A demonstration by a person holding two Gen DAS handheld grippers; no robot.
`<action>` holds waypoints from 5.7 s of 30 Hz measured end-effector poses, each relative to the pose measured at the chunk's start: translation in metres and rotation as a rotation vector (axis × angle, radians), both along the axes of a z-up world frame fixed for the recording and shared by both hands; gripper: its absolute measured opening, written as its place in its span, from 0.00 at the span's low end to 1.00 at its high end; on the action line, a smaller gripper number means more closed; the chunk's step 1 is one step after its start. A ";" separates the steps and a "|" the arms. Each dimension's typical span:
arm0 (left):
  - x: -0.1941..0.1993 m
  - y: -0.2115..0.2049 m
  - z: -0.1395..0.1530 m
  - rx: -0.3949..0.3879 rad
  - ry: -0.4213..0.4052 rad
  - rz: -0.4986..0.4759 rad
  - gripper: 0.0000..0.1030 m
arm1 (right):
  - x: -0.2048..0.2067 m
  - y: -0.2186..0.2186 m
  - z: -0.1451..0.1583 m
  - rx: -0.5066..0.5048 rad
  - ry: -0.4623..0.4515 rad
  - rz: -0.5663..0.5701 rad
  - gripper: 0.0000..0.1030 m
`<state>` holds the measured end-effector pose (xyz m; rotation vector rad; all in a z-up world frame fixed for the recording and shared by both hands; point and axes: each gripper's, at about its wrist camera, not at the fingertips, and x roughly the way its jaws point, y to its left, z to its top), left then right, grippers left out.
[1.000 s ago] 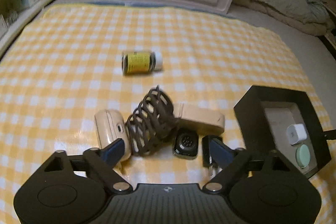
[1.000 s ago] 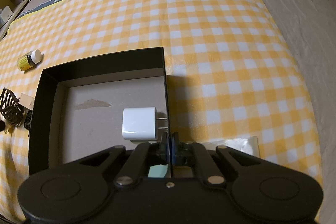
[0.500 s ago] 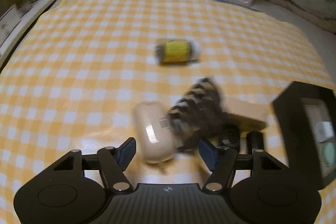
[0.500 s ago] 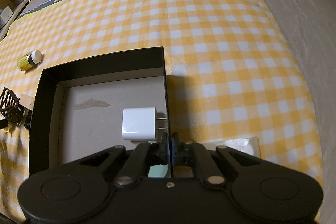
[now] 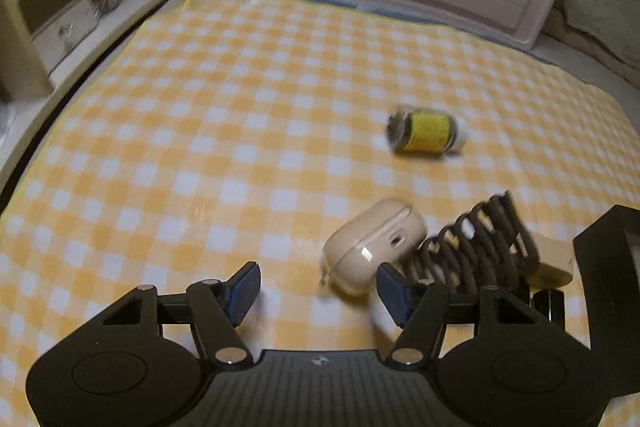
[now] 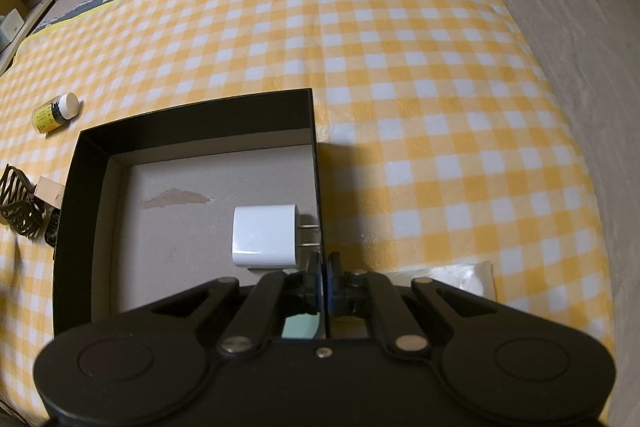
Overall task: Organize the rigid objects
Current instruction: 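Move the left gripper back to the beige earbud case and close on it, then carry the earbud case into the black box and open the left gripper, then move the left gripper to the black claw hair clip and close on it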
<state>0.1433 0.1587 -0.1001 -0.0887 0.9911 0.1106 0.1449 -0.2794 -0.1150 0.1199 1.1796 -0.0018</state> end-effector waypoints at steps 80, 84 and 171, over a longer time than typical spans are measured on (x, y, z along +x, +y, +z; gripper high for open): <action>0.060 -0.325 -0.014 -0.084 0.014 -0.779 0.40 | 0.002 -0.003 -0.004 0.001 0.003 0.024 0.03; 0.059 -0.343 -0.027 -0.030 0.008 -0.861 0.40 | 0.001 -0.002 -0.005 0.002 0.004 0.025 0.03; -0.025 -0.201 0.059 -0.052 -0.155 -0.484 1.00 | 0.002 0.010 -0.008 -0.010 0.002 0.028 0.03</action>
